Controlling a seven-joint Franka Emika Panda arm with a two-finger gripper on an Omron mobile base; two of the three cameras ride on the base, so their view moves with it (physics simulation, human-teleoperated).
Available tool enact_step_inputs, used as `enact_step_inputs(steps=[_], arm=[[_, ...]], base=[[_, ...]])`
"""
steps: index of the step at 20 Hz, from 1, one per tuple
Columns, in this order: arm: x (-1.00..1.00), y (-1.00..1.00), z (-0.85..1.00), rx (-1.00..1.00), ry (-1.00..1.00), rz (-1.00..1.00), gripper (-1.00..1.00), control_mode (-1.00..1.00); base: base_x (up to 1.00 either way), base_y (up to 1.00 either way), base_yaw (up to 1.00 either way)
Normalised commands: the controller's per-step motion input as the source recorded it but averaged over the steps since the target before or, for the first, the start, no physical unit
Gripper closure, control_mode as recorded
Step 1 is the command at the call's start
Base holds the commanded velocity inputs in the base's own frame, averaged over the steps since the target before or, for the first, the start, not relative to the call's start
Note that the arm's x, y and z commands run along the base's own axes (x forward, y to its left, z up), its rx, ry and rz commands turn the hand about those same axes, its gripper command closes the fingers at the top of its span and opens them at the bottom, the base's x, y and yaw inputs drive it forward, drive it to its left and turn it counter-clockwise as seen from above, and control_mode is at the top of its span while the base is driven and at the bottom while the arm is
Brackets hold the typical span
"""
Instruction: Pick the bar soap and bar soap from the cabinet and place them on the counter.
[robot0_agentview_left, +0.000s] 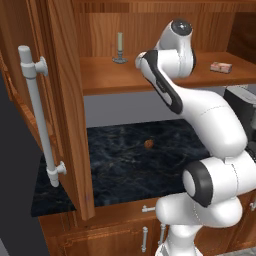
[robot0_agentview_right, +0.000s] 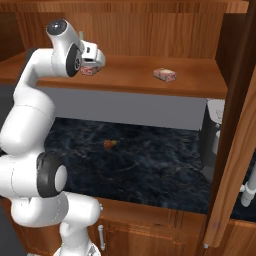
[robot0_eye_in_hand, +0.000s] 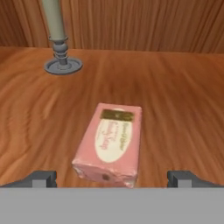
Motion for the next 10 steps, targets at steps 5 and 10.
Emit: enact_step_inputs(steps=[5,10], arm=[[0.18,0.01,-0.09,0.00,0.04,-0.02,-1.00,-1.00],[0.15,0.00,-0.08,0.00,0.04,-0.02,-1.00,-1.00]], base=[[0.00,0.00,0.00],[0.00,0.00,0.00]])
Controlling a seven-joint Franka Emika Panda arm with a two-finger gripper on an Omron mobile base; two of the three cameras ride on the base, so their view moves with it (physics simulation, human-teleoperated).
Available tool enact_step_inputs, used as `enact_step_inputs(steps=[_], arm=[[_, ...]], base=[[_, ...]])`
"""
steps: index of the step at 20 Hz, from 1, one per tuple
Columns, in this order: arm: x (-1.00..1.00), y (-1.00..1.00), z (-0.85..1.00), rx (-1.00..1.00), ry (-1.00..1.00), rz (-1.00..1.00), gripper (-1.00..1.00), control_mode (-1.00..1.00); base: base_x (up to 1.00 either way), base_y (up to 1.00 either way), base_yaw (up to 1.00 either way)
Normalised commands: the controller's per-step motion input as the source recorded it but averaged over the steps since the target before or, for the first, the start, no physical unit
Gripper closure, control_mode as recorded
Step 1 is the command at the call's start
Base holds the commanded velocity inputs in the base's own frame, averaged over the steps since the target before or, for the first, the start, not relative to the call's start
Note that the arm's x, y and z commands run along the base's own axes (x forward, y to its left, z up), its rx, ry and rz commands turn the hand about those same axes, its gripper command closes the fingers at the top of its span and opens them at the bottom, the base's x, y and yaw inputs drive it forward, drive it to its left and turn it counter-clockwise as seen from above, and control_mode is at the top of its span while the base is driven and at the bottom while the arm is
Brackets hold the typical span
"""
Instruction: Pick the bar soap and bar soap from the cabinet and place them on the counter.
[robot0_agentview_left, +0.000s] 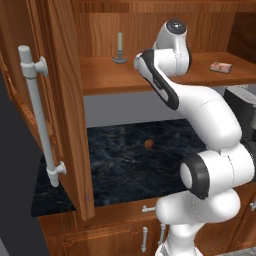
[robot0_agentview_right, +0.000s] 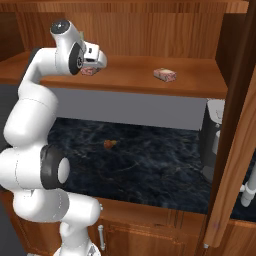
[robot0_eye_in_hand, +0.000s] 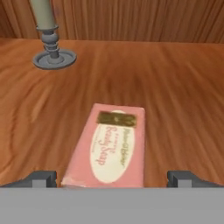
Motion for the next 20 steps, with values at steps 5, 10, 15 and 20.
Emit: enact_step_inputs(steps=[5,10,15,20], arm=[[0.12,0.00,-0.11,0.00,0.03,-0.02,-1.00,-1.00],[0.12,0.00,-0.11,0.00,0.03,-0.02,-1.00,-1.00],[0.07,0.00,-0.11,0.00,0.03,-0.02,-1.00,-1.00],[0.01,0.03,-0.13,0.00,0.03,-0.03,1.00,-1.00]], base=[[0.00,0.00,0.00],[0.00,0.00,0.00],[0.00,0.00,0.00],[0.00,0.00,0.00]])
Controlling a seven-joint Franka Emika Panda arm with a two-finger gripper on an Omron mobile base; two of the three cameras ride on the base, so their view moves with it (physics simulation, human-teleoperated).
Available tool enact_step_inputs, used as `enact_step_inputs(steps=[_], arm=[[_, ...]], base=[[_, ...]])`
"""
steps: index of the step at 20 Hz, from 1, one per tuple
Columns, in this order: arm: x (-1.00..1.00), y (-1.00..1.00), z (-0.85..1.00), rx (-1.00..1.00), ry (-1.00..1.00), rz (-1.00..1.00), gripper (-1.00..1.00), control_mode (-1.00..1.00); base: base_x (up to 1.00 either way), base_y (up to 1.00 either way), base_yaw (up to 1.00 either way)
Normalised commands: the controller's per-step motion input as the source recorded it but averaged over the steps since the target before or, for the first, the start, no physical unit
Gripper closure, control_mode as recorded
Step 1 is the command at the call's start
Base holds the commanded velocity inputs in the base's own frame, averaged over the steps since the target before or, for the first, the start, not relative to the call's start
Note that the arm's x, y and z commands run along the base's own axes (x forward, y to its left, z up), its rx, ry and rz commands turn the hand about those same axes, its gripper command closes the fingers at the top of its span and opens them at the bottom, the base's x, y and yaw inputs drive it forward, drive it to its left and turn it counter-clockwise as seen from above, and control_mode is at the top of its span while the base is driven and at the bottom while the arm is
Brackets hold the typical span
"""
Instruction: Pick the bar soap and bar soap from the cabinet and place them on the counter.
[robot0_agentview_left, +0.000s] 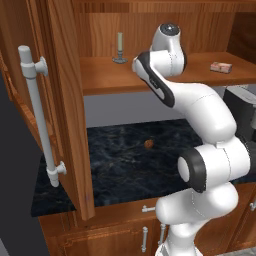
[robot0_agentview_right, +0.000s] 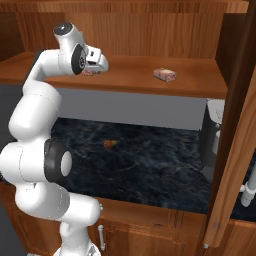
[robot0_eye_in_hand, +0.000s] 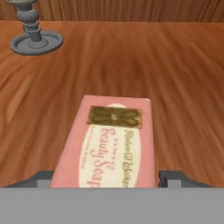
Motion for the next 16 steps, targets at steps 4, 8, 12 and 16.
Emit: enact_step_inputs(steps=[4,8,12,16], arm=[[0.01,0.05,-0.15,0.00,0.05,-0.05,1.00,-1.00],[0.00,0.00,-0.08,0.00,0.02,-0.05,1.00,-1.00],[-0.19,-0.06,-0.04,0.00,0.00,-0.02,1.00,-1.00],[-0.54,-0.12,-0.05,0.00,-0.01,0.00,1.00,-1.00]], base=[[0.00,0.00,0.00],[0.00,0.00,0.00],[0.00,0.00,0.00],[0.00,0.00,0.00]])
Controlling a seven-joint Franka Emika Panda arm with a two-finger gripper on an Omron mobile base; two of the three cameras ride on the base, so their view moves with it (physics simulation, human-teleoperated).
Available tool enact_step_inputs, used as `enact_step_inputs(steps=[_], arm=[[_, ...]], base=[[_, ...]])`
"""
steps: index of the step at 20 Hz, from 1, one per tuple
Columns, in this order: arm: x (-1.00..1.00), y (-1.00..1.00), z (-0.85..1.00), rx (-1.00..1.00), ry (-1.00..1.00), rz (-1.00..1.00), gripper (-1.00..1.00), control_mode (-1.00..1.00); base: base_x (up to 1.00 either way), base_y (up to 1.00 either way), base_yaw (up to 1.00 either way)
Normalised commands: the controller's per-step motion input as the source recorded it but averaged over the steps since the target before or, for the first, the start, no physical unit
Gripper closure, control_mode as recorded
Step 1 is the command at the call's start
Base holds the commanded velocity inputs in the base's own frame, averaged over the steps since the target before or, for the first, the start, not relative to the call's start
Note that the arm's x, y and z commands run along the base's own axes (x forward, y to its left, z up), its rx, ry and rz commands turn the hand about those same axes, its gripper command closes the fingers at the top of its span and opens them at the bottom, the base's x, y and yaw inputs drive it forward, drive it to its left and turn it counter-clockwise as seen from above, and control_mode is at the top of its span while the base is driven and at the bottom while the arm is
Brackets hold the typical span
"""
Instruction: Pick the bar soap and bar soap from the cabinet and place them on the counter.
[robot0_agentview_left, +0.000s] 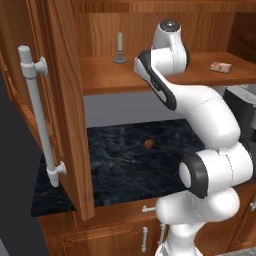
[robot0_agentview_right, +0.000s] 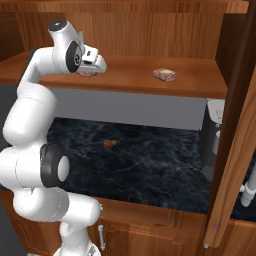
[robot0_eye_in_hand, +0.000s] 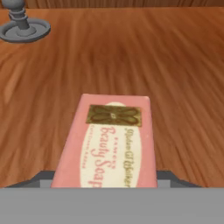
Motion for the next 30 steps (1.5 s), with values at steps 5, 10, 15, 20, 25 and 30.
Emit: enact_step_inputs(steps=[5,10,15,20,25,30], arm=[[-0.68,-0.17,-0.05,0.01,-0.03,0.00,1.00,-1.00],[-0.59,-0.16,-0.04,0.01,0.00,0.00,1.00,-1.00],[-0.51,-0.11,-0.05,0.00,0.00,0.00,1.00,-1.00],[-0.49,-0.10,-0.07,0.00,0.00,-0.01,1.00,-1.00],[-0.46,-0.09,-0.12,0.00,0.00,-0.01,1.00,-1.00],[-0.39,-0.10,-0.16,0.01,0.02,-0.02,1.00,-1.00]], base=[[0.00,0.00,0.00],[0.00,0.00,0.00],[0.00,0.00,0.00],[0.00,0.00,0.00],[0.00,0.00,0.00],[0.00,0.00,0.00]])
